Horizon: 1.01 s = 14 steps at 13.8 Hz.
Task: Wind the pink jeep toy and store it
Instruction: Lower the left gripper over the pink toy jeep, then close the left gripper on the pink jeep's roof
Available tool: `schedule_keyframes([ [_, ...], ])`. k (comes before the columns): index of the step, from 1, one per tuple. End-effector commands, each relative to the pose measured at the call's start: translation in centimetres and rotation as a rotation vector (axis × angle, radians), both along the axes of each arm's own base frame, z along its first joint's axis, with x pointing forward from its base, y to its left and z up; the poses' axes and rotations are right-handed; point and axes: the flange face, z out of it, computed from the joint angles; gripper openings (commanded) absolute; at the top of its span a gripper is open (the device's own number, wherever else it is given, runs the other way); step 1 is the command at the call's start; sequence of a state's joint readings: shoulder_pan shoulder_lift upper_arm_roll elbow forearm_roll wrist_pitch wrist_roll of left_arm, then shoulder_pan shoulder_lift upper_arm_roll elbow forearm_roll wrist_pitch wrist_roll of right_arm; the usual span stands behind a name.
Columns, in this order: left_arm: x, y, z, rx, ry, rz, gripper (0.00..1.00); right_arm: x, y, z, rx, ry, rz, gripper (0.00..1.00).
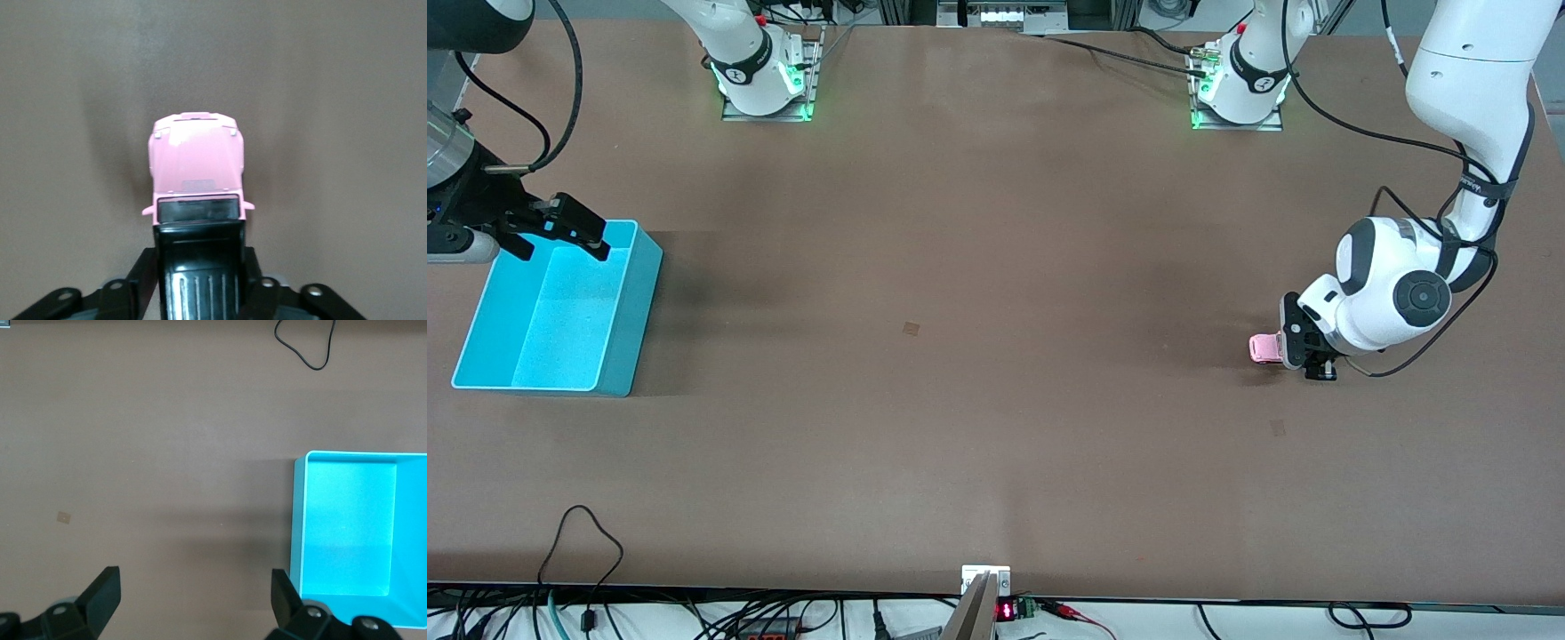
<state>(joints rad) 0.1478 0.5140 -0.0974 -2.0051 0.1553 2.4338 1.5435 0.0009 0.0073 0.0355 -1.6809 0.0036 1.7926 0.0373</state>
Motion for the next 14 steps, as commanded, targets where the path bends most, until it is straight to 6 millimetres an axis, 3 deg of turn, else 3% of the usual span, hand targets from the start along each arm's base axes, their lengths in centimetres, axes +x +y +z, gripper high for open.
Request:
schedule_keyframes([
  [1,-0.3,-0.4,0.5,0.006,0.001,-0.048,0.21,0.3,-0.1,0.4,0.007,0.0,-0.015,1.0],
  [6,-0.6,-0.5,-0.3,0.006,0.033,-0.051,0.18,0.3,-0.1,0.2,0.007,0.003,-0.015,1.0],
  [8,-0.9,0.3,-1.4,0.003,0.051,-0.04,0.19,0.5,-0.1,-0.1,0.009,0.007,-0.015,1.0],
  [14,-1.4,8.9,-2.1,0.012,0.046,-0.089,0.19,0.5,0.0,-0.1,0.01,0.008,-0.014,1.0],
])
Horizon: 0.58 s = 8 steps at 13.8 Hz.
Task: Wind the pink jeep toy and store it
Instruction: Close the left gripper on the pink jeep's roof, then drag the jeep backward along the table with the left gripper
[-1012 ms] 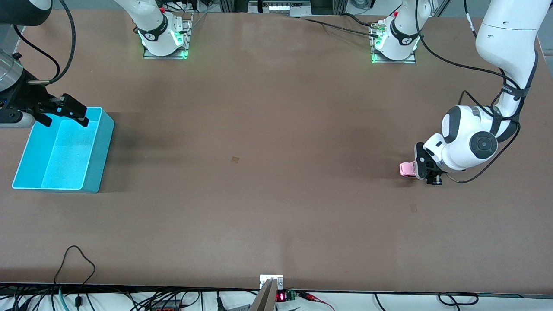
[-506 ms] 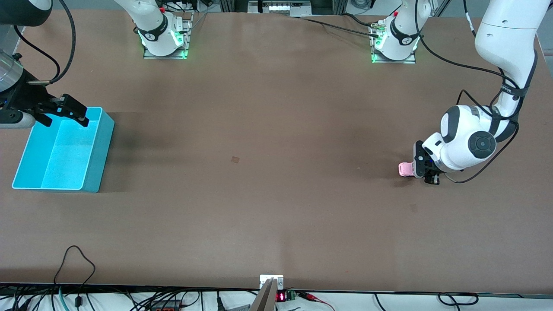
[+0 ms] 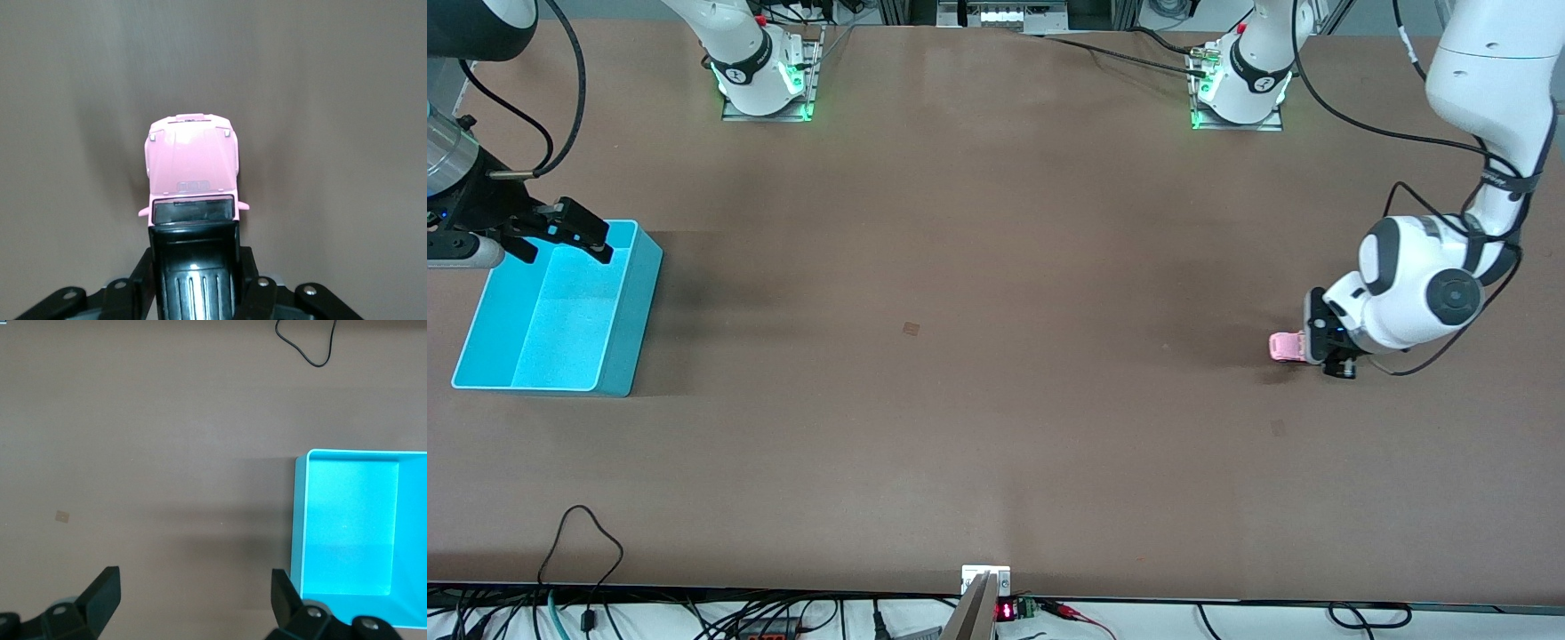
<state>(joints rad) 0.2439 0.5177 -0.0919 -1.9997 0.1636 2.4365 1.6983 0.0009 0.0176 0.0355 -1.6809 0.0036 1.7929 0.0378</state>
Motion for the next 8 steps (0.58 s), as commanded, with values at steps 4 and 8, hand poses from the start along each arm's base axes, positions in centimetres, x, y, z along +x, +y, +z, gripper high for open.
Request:
schedule_keyframes([
  [4,-2.2,8.5,-2.6,0.036,0.047,0.005,0.19,0.2,0.0,0.4,0.01,-0.002,-0.013,1.0],
  [8,-2.0,14.2,-3.0,0.027,0.032,-0.028,0.19,0.2,-0.1,0.4,0.01,-0.002,-0.015,1.0],
])
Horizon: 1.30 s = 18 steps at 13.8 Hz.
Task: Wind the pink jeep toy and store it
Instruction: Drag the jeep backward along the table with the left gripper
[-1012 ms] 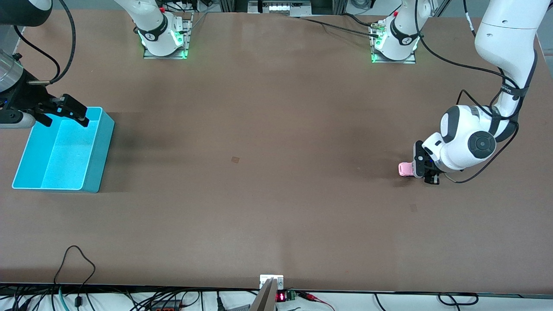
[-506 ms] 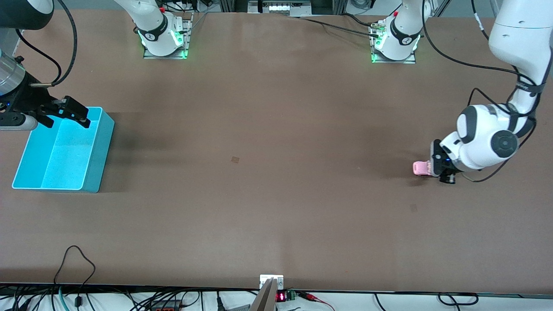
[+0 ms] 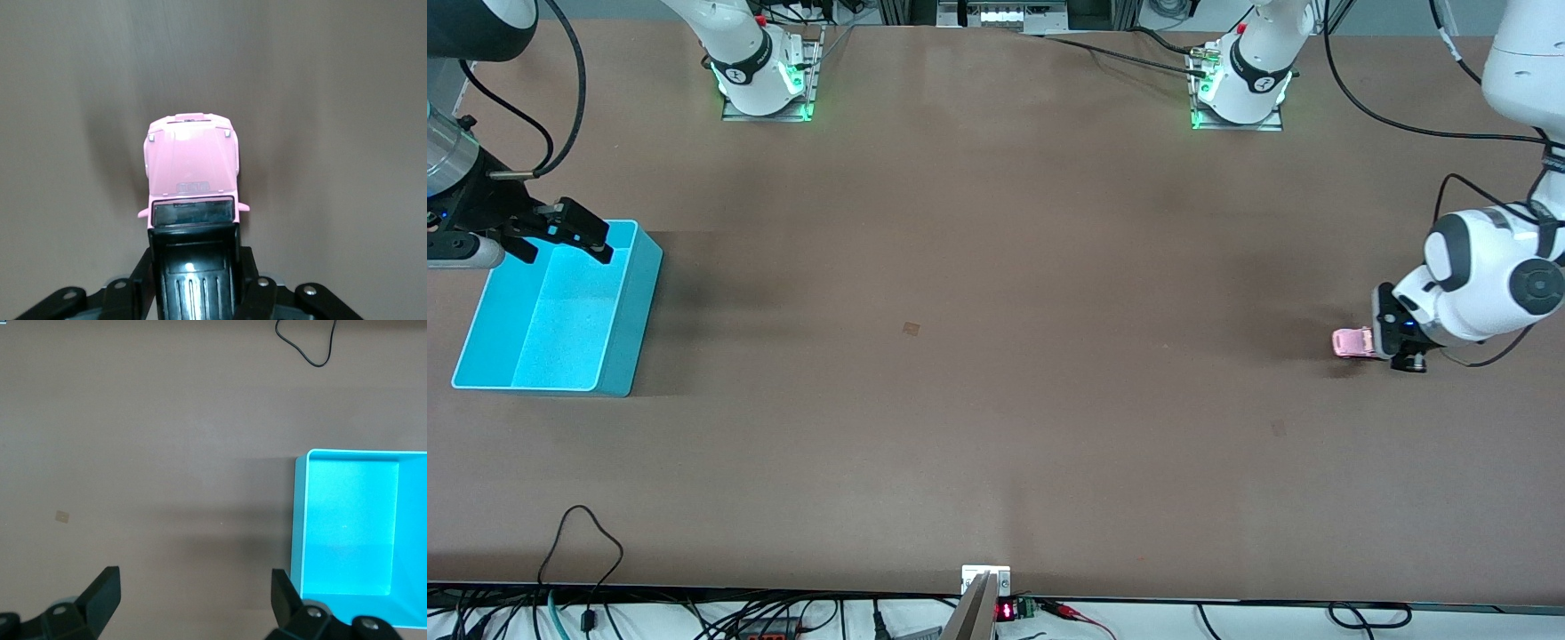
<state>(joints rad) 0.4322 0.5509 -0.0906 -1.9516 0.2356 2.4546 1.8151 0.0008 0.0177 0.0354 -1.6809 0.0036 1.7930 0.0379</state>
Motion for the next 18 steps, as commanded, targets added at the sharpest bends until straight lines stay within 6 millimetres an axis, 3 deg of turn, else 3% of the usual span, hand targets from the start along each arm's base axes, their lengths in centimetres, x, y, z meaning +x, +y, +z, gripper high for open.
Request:
schedule_keyframes([
  [1,-0.6,3.3,-3.0,-0.013,0.049,-0.067,0.19,0.2,-0.1,0.4,0.01,-0.002,-0.015,1.0],
  [6,-1.3,6.4,-3.2,-0.015,0.042,-0.063,0.19,0.2,-0.1,0.4,0.01,-0.002,-0.015,1.0],
  [9,-1.4,6.8,-3.4,-0.012,0.022,-0.064,0.26,0.2,-0.1,0.4,0.01,-0.002,-0.015,1.0],
  [10,-1.4,6.8,-3.4,-0.012,0.022,-0.064,0.43,0.2,-0.1,0.4,0.012,-0.002,-0.015,1.0],
  [11,-1.3,6.9,-3.0,-0.01,0.019,-0.068,0.99,0.2,-0.1,0.4,0.012,-0.002,-0.015,1.0],
  [18,1.1,4.9,3.2,-0.014,0.063,-0.054,1.0,0.2,-0.1,0.4,0.012,-0.002,-0.015,1.0],
])
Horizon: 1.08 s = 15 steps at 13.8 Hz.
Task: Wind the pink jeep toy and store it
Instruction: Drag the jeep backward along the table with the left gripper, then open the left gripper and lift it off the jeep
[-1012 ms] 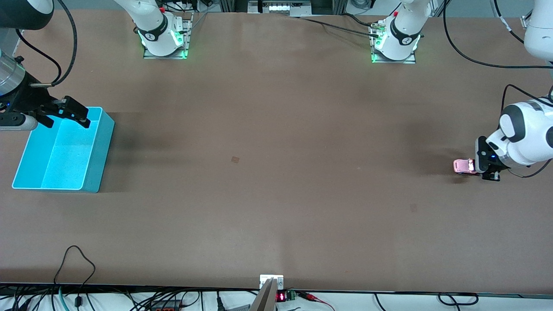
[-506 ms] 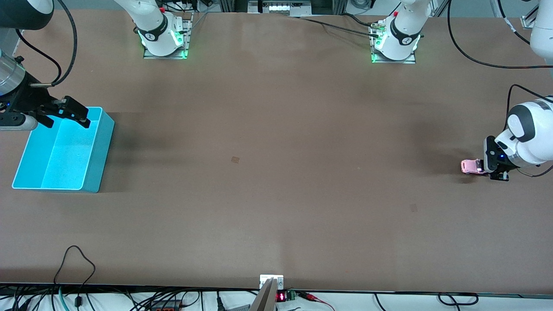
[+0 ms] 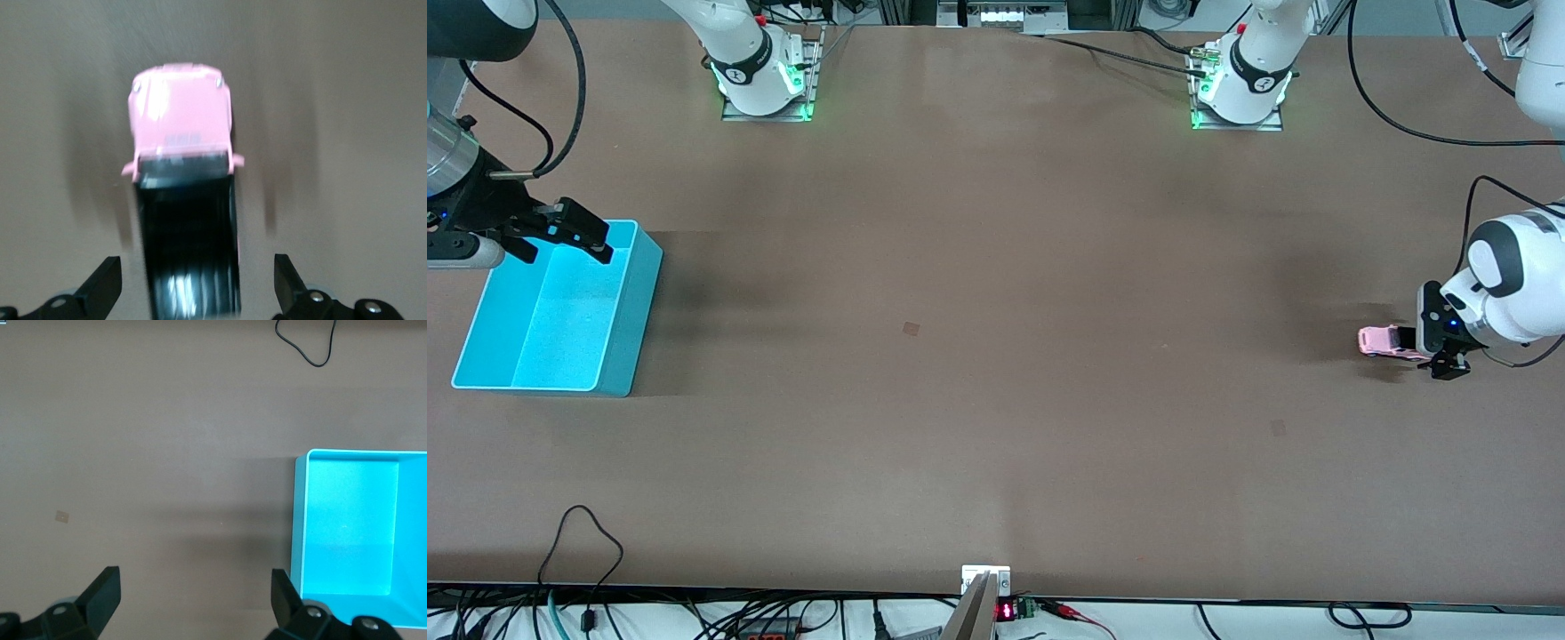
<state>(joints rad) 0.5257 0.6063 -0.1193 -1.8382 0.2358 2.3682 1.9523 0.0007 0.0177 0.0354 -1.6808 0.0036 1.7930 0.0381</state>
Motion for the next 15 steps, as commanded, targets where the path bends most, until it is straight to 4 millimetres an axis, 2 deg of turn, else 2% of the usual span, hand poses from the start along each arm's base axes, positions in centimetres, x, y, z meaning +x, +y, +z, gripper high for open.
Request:
schedule_keyframes([
  [1,0.8,-1.3,4.0,0.006,0.052,0.021,1.0,0.3,-0.1,0.5,0.012,-0.003,-0.014,1.0],
  [5,0.3,-4.6,9.2,0.03,0.164,0.218,1.0,0.3,-0.1,0.4,0.012,-0.005,-0.015,1.0],
  [11,2.1,-9.4,17.3,0.088,0.301,0.461,1.0,0.3,-0.1,0.4,0.01,-0.003,-0.014,1.0],
  [15,2.1,-14.8,22.8,0.149,0.308,0.603,1.0,0.3,-0.2,0.5,0.01,-0.006,-0.017,1.0],
])
